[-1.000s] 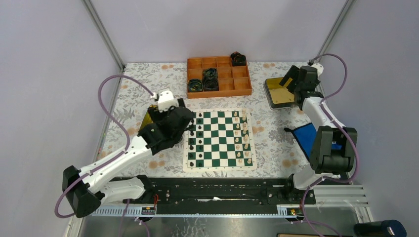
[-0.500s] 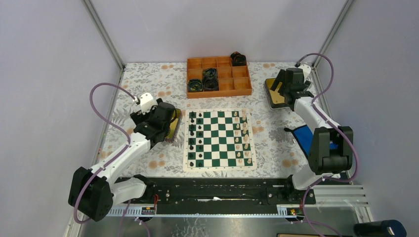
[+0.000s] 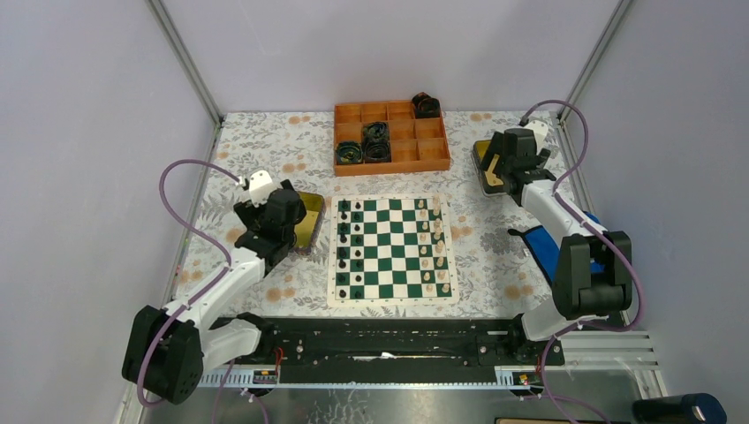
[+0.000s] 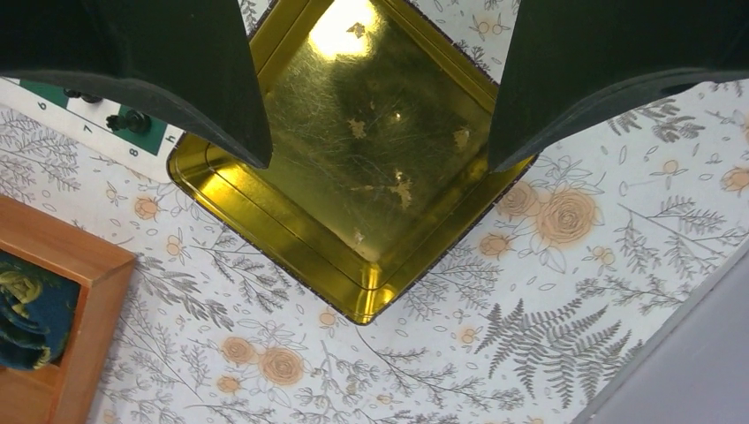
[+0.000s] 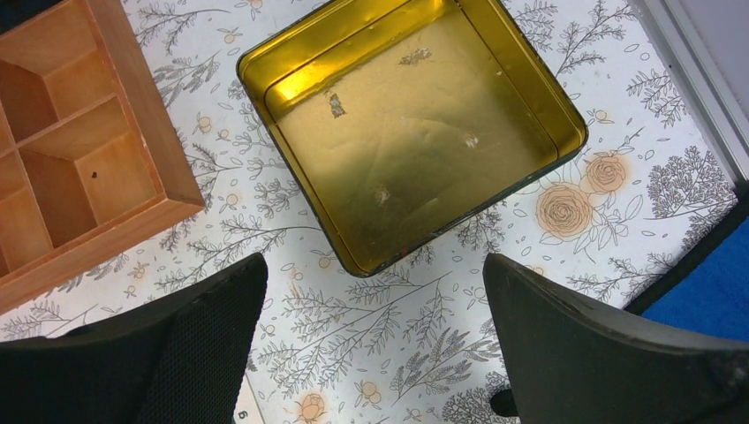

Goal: Set up the chess pieces on the board
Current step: Reset both arms

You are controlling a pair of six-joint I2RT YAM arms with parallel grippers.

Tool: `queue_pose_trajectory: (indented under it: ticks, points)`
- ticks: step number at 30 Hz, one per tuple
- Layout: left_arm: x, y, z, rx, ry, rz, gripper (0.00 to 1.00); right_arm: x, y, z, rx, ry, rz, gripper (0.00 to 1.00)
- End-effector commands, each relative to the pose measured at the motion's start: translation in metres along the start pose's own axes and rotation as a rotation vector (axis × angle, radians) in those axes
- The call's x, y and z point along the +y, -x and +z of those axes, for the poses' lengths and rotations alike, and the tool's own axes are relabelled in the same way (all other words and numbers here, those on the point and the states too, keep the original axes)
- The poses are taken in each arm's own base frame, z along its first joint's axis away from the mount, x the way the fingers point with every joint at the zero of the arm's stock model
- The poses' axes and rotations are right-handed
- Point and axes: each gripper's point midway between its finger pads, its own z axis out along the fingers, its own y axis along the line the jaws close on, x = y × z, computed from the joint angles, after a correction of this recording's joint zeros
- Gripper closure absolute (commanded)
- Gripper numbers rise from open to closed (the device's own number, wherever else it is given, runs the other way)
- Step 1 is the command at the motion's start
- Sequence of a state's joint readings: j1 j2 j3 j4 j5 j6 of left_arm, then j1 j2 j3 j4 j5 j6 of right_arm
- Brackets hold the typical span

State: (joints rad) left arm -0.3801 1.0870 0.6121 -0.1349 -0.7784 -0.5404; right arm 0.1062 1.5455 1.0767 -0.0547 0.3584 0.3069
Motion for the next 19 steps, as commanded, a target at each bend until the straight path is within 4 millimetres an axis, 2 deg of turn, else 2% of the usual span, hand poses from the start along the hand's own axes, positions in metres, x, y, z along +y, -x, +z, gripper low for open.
queue_pose_trajectory:
  ticks: [1, 12, 19]
  points:
    - [-0.015, 0.011, 0.003, -0.04, -0.095, -0.016, 0.01, 0.006, 0.021, -0.014, -0.083, 0.017, -0.008, 0.0]
    - [-0.017, 0.009, 0.007, -0.048, -0.128, -0.008, 0.01, 0.008, 0.014, -0.018, -0.074, 0.033, -0.034, 0.0]
    - [-0.019, 0.01, 0.008, -0.053, -0.145, 0.001, 0.01, 0.017, 0.019, -0.021, -0.114, 0.06, -0.041, 0.0]
